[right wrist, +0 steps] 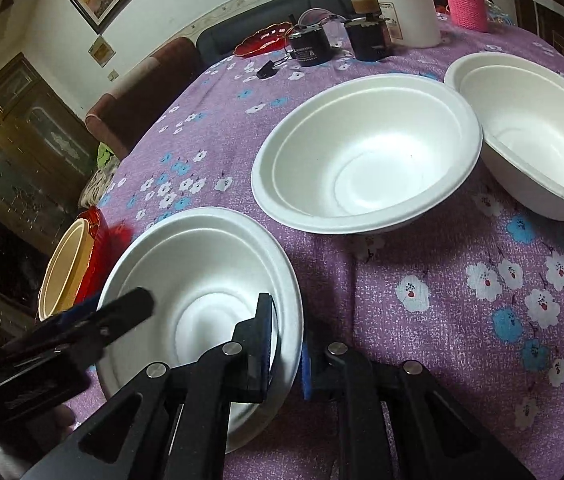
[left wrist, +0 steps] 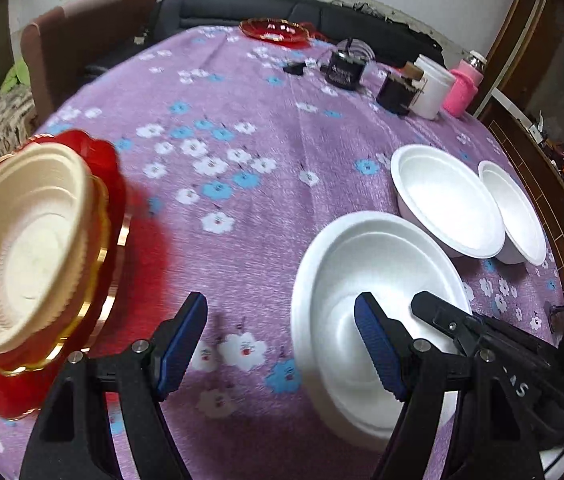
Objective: Organize plates and bowls
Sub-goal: 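Carry the white bowl with both grippers toward the beige bowl stack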
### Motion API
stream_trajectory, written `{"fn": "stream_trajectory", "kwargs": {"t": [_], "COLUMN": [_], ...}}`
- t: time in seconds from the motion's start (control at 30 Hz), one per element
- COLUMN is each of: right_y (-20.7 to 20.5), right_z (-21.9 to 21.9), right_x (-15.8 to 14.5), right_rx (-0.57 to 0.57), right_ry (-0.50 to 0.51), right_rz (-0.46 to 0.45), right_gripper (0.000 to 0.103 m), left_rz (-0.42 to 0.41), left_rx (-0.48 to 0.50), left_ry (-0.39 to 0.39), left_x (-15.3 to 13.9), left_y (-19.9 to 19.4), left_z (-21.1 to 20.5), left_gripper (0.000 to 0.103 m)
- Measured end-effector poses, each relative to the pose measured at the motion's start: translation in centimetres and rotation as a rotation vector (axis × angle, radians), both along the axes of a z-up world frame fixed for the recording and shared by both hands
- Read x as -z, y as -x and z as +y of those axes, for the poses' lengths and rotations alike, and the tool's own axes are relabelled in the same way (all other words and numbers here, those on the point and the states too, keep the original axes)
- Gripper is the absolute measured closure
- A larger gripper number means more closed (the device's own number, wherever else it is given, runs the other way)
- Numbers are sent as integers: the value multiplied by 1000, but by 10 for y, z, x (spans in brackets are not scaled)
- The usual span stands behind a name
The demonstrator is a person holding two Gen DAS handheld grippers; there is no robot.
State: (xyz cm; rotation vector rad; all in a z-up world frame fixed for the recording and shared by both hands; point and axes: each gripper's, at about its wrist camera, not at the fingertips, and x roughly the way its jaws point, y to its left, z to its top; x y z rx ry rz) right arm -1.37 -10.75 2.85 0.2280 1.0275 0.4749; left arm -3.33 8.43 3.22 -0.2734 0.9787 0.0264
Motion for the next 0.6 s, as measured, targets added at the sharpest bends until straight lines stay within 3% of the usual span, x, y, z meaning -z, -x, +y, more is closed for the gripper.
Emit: {"fn": "stream_trajectory", "kwargs": {"t": [0.13,0.2,0.27,0.43,0.6], "right_y": [0,0,0,6,14], "right_z": [0,-1,-1,3,13], "right_x": [0,1,1,-1,-5], "right_rx": [5,9,11,4,-21], "right_ry": [-4,-9,-9,3,18], "right_rz": [1,2,-2,-33,-87], "right_gripper": [89,89,89,89,89], "left_rz": [5,4,7,-5,-43], "left_rx": [-18,-29,-29,-25,-6], "left_ry": [33,44,56,75,24], "left_x": [8,10,11,9,-2], "left_y": [-1,1,1,5,15], "left_z": [1,4,5,4,-6], "left_gripper": [32,55,67,74,73]}}
